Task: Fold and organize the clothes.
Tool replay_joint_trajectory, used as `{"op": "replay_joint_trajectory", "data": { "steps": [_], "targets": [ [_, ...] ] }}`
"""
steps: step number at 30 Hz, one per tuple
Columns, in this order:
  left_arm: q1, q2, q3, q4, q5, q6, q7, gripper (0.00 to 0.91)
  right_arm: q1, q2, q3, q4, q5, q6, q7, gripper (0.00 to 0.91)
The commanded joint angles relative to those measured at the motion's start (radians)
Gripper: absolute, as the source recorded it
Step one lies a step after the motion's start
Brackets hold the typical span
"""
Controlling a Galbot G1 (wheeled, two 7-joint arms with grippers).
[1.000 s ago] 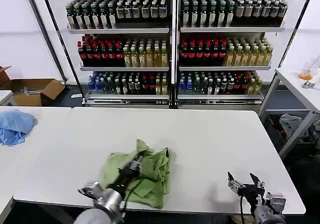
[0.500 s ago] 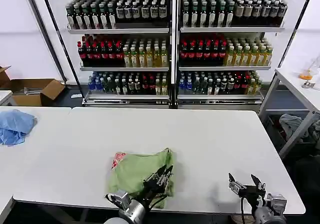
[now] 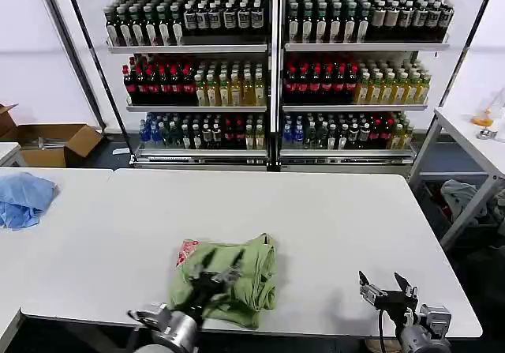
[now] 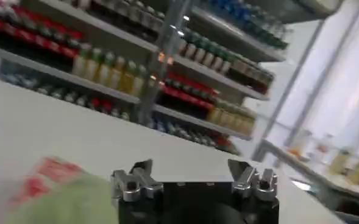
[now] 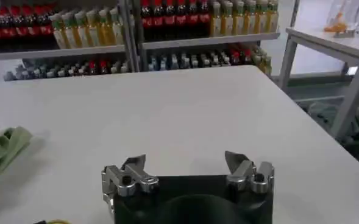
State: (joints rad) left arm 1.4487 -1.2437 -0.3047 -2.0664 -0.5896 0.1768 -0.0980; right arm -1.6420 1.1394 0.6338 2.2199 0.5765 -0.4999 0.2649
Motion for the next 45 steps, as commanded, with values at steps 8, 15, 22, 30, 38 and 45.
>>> {"op": "replay_joint_trajectory", "data": {
  "steps": [8, 15, 22, 30, 38, 45],
  "targets": [
    [0.009, 0.005, -0.184, 0.141, 0.026, 0.032, -0.123, 0.907, -0.004, -0.001, -0.004, 0.011, -0.005, 0.0, 0.001, 0.907],
    [0.015, -0.023, -0.126, 0.137, -0.037, 0.084, -0.073, 0.907, -0.015, -0.002, 0.006, 0.019, -0.004, 0.002, 0.001, 0.907],
    [-0.012, -0.038, -0.111, 0.172, -0.086, 0.115, -0.053, 0.282, -0.02, 0.002, 0.01, 0.027, -0.004, 0.003, 0.001, 0.907],
    [-0.008, -0.03, -0.122, 0.168, -0.141, 0.099, -0.021, 0.02, -0.024, 0.005, 0.012, 0.033, -0.004, 0.003, 0.002, 0.907],
    [-0.007, -0.031, -0.161, 0.163, -0.288, 0.113, 0.02, 0.02, -0.025, 0.005, 0.015, 0.039, -0.004, 0.002, 0.003, 0.907],
    [-0.018, -0.04, -0.197, 0.164, -0.447, 0.137, 0.044, 0.02, -0.029, 0.006, 0.018, 0.046, -0.004, 0.002, 0.004, 0.907]
  ]
}}
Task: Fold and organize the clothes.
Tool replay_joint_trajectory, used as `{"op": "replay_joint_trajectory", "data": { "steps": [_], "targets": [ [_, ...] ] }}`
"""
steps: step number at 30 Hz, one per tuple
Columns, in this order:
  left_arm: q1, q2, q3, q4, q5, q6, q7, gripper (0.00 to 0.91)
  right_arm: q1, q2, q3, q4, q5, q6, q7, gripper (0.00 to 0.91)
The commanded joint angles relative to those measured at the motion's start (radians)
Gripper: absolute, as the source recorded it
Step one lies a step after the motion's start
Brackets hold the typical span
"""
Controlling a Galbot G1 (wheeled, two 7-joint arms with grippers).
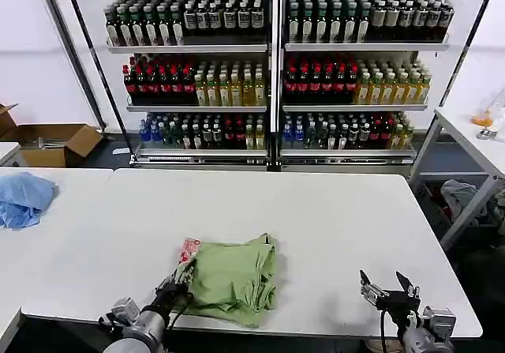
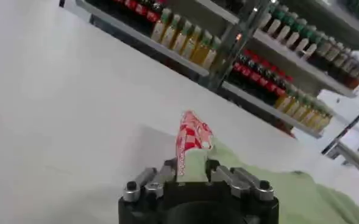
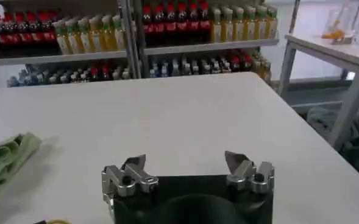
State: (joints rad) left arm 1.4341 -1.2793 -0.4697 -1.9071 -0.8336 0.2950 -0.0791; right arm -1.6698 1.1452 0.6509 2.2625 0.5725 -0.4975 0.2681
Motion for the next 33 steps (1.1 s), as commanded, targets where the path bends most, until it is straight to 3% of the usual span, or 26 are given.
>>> {"op": "replay_joint_trajectory", "data": {
  "steps": [1, 7, 12, 17, 22, 24, 27, 33],
  "targets": [
    [-0.004, -0.005, -0.035, 0.004, -0.218, 0.023, 0.027, 0.02, -0.002, 0.001, 0.002, 0.004, 0.001, 0.0, 0.001, 0.907],
    [-0.007, -0.014, -0.086, -0.001, -0.355, 0.055, 0.026, 0.02, -0.003, 0.002, 0.004, 0.004, 0.002, 0.0, 0.001, 0.907],
    [-0.026, 0.026, -0.264, -0.009, -0.42, 0.089, 0.012, 0.02, 0.002, 0.0, 0.007, 0.002, 0.007, 0.001, 0.0, 0.907],
    [-0.058, 0.201, -0.532, -0.032, -0.387, 0.118, -0.009, 0.02, 0.018, -0.001, 0.001, -0.004, 0.013, 0.002, 0.0, 0.907],
    [-0.067, 0.333, -0.666, -0.134, -0.216, 0.166, 0.018, 0.02, 0.034, 0.003, -0.013, -0.005, 0.013, 0.0, 0.001, 0.907],
    [-0.068, 0.362, -0.66, -0.176, -0.147, 0.183, 0.032, 0.02, 0.035, 0.002, -0.014, -0.005, 0.014, 0.001, 0.0, 0.907],
    [-0.071, 0.381, -0.533, -0.259, 0.012, 0.206, 0.061, 0.02, 0.033, 0.002, -0.012, -0.006, 0.015, 0.002, 0.0, 0.907],
    [-0.111, 0.279, -0.055, -0.215, 0.504, 0.197, 0.079, 0.02, 0.019, 0.002, -0.002, -0.004, 0.013, 0.007, -0.002, 0.907]
  ]
}}
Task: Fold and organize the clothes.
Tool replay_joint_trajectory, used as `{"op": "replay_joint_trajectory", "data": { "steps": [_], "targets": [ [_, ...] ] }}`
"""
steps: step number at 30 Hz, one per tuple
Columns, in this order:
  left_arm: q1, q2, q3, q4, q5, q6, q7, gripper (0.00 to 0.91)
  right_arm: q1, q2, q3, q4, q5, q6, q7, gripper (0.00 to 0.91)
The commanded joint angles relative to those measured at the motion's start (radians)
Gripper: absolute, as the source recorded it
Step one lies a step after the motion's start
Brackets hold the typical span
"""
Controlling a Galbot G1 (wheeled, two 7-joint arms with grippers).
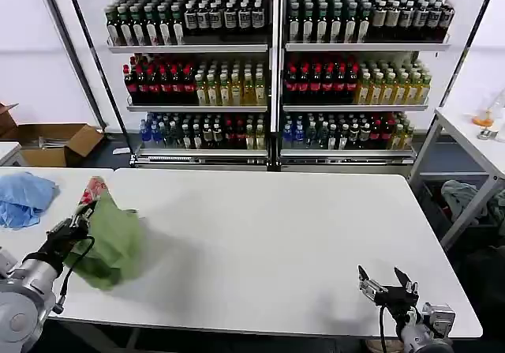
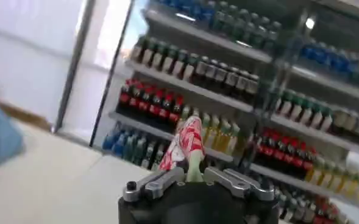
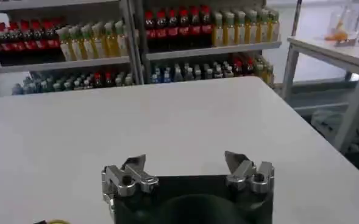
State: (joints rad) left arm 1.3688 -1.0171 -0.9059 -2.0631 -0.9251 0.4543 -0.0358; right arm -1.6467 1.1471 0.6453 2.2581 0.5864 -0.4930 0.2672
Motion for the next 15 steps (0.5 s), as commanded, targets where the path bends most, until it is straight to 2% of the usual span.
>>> {"op": "replay_joint_trajectory", "data": {
  "steps": [1, 4, 7, 11, 15],
  "targets": [
    [-0.064, -0.015, 0.455, -0.017, 0.707, 0.033, 0.042, 0.02, -0.007, 0.001, 0.006, 0.0, -0.002, 0.004, -0.001, 0.907],
    [-0.112, -0.121, 0.664, 0.138, 0.98, 0.007, 0.048, 0.02, -0.014, 0.001, 0.016, 0.002, -0.002, 0.006, -0.001, 0.907],
    [-0.124, -0.194, 0.778, 0.203, 1.133, -0.015, 0.044, 0.02, -0.022, 0.002, 0.029, 0.008, -0.002, 0.006, -0.001, 0.907],
    [-0.085, -0.231, 0.862, 0.129, 1.254, 0.019, 0.046, 0.02, -0.035, 0.01, 0.033, 0.015, -0.009, 0.006, 0.0, 0.907],
    [-0.084, -0.241, 0.934, 0.11, 1.25, 0.068, 0.048, 0.02, -0.047, 0.016, 0.036, 0.019, -0.016, 0.008, -0.003, 0.907]
  ]
}}
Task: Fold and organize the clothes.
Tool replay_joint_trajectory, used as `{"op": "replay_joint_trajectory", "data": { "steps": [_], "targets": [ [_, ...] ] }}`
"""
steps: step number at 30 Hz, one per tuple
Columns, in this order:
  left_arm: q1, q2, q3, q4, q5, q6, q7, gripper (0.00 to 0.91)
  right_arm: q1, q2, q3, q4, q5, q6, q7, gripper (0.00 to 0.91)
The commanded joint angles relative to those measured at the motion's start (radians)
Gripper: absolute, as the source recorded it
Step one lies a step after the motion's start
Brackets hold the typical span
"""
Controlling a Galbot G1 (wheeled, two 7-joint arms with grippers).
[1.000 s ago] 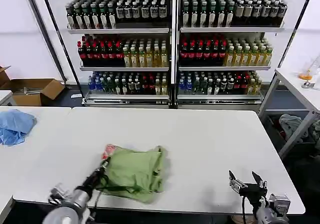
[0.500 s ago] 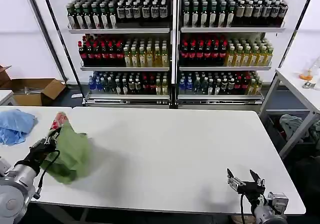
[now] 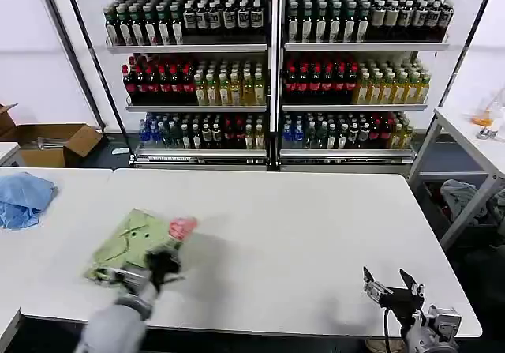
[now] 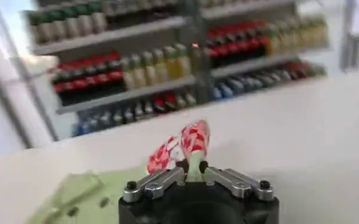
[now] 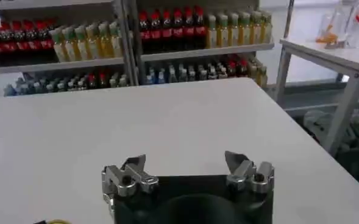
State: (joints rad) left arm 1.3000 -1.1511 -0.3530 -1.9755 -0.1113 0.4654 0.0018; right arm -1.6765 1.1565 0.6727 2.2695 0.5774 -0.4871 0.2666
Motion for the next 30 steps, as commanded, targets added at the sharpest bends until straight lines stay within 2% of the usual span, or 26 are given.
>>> {"op": "replay_joint_trajectory", "data": {
  "steps": [1, 5, 9, 10, 11, 12, 13, 18, 21, 27, 30],
  "targets": [
    [-0.027, -0.116, 0.394, 0.037, 0.413, 0.058, 0.003, 0.02, -0.02, 0.009, 0.009, 0.012, -0.01, 0.003, -0.003, 0.907],
    [-0.096, -0.168, 0.423, 0.076, 0.167, 0.06, -0.074, 0.02, -0.023, 0.013, 0.008, 0.031, -0.017, 0.003, -0.006, 0.907],
    [-0.173, -0.207, 0.418, 0.089, -0.074, 0.016, -0.137, 0.02, -0.022, 0.01, 0.001, 0.038, -0.03, 0.002, -0.009, 0.907],
    [-0.201, -0.21, 0.417, 0.104, -0.111, -0.02, -0.14, 0.03, -0.021, 0.009, -0.001, 0.04, -0.034, 0.002, -0.012, 0.907],
    [-0.217, -0.213, 0.417, 0.113, -0.13, -0.045, -0.139, 0.232, -0.021, 0.009, -0.002, 0.042, -0.035, 0.002, -0.013, 0.907],
    [-0.227, -0.213, 0.417, 0.122, -0.138, -0.055, -0.137, 0.524, -0.02, 0.009, -0.003, 0.045, -0.034, 0.003, -0.017, 0.907],
    [-0.234, -0.212, 0.416, 0.127, -0.164, -0.079, -0.136, 0.907, -0.02, 0.009, -0.006, 0.05, -0.033, 0.006, -0.021, 0.907],
    [-0.164, -0.189, 0.403, 0.059, -0.236, -0.187, -0.103, 0.907, -0.005, -0.003, -0.029, 0.054, -0.02, 0.025, -0.035, 0.907],
    [-0.051, -0.155, 0.364, -0.022, -0.239, -0.249, -0.089, 0.907, 0.026, -0.01, -0.054, 0.046, 0.001, 0.032, -0.033, 0.907],
    [0.195, -0.154, 0.235, -0.226, -0.259, -0.275, -0.061, 0.907, 0.134, -0.001, -0.204, 0.017, 0.06, 0.031, -0.016, 0.907],
    [0.271, -0.169, 0.182, -0.27, -0.224, -0.284, -0.063, 0.907, 0.196, 0.006, -0.281, -0.014, 0.076, 0.028, -0.011, 0.907]
  ]
}}
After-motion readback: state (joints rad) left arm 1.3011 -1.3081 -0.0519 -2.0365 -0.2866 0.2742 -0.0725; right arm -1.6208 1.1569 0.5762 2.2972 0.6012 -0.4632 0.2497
